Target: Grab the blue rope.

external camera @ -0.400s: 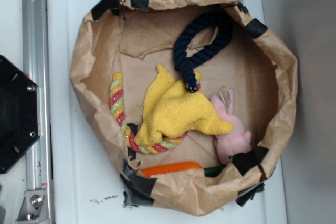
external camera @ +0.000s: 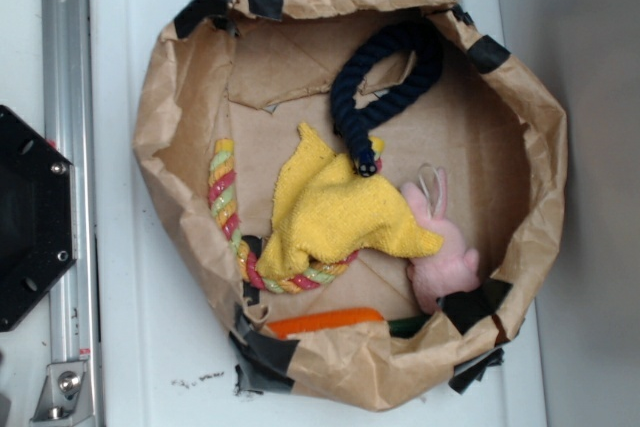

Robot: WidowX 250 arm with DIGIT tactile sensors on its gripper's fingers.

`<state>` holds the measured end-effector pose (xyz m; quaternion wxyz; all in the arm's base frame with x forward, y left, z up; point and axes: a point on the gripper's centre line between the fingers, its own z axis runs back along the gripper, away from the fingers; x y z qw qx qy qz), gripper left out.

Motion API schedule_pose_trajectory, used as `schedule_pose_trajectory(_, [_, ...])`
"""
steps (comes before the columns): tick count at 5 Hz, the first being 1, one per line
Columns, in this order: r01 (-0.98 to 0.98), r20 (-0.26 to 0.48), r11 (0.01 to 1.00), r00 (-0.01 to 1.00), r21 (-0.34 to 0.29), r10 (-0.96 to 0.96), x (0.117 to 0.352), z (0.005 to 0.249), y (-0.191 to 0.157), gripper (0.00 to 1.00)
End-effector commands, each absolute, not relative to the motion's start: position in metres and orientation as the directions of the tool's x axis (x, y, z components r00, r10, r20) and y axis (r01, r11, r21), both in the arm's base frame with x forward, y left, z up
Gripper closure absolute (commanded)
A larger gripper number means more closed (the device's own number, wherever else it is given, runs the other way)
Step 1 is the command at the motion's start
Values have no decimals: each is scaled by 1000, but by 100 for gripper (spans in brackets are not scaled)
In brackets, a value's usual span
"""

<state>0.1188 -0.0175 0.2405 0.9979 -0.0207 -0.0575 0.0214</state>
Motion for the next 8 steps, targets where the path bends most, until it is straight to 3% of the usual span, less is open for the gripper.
schedule_pose_trajectory(1, [-395, 165, 918, 903, -43, 396, 208, 181, 21, 0])
schedule_pose_trajectory(3, [-668, 111, 744, 740, 9, 663, 269, 97, 18, 0])
schedule_pose_trajectory(4, [-745, 76, 666, 666, 28, 742, 281, 81, 18, 0])
schedule_pose_trajectory(6, [-765, 28, 642, 643, 38, 765, 283, 55, 35, 0])
schedule_pose_trajectory(7, [-765, 21, 643, 644, 36, 765, 266, 47, 47, 0])
schedule_pose_trajectory(8, [-755, 16, 656, 655, -18, 755, 262, 38, 59, 0])
